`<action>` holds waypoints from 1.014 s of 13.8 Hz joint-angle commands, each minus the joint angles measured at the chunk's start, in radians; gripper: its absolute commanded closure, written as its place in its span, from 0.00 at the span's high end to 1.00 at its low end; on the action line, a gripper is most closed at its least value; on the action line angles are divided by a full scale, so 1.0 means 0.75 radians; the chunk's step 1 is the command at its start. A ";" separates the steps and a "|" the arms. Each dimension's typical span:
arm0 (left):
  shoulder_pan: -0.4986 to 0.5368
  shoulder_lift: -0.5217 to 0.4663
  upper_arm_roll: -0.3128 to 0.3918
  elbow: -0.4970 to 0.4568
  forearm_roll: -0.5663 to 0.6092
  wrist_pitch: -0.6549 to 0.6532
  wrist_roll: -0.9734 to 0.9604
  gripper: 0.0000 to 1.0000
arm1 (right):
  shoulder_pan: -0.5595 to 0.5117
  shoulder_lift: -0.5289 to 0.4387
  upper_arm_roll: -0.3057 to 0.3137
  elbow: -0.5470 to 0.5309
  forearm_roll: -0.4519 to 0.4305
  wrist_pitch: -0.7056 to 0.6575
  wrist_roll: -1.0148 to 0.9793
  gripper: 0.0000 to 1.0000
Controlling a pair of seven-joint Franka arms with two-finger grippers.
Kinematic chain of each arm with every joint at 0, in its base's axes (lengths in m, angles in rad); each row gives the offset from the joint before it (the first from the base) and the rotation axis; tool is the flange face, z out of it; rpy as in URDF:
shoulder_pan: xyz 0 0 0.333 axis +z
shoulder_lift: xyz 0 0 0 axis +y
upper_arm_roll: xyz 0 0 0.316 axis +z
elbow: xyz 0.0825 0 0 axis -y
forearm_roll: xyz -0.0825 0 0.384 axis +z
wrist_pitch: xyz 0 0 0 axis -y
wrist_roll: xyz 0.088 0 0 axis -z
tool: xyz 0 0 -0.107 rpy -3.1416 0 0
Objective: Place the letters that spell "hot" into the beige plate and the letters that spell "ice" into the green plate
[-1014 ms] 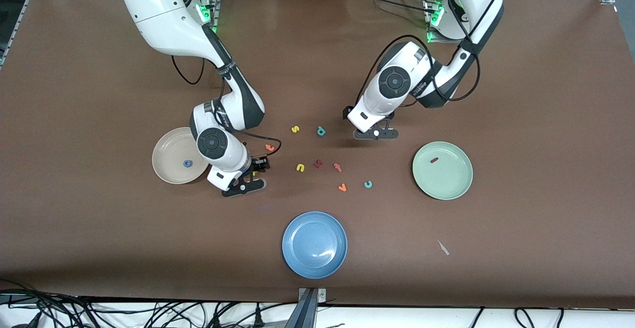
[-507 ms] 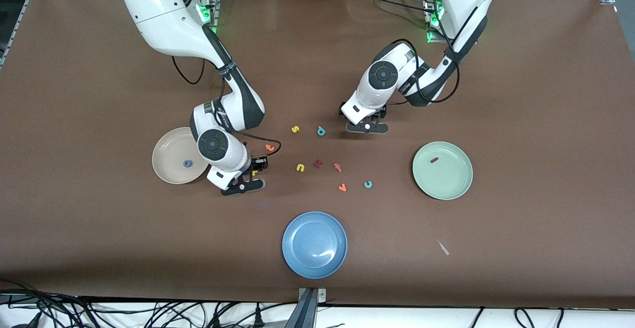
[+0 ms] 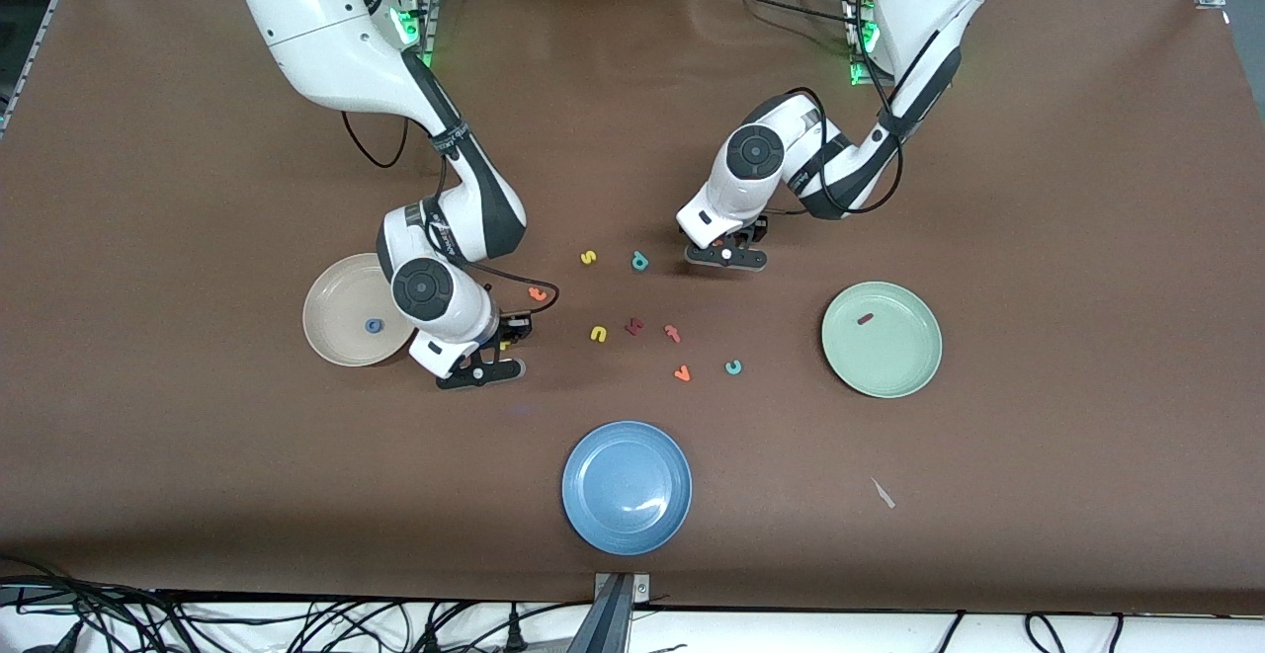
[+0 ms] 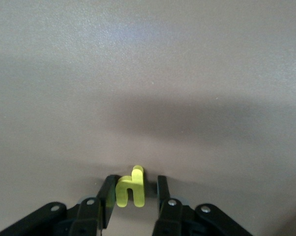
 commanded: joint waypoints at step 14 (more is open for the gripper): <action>-0.001 -0.006 0.032 0.003 0.063 0.040 -0.026 0.17 | -0.008 -0.196 -0.081 -0.069 0.023 -0.207 -0.234 0.09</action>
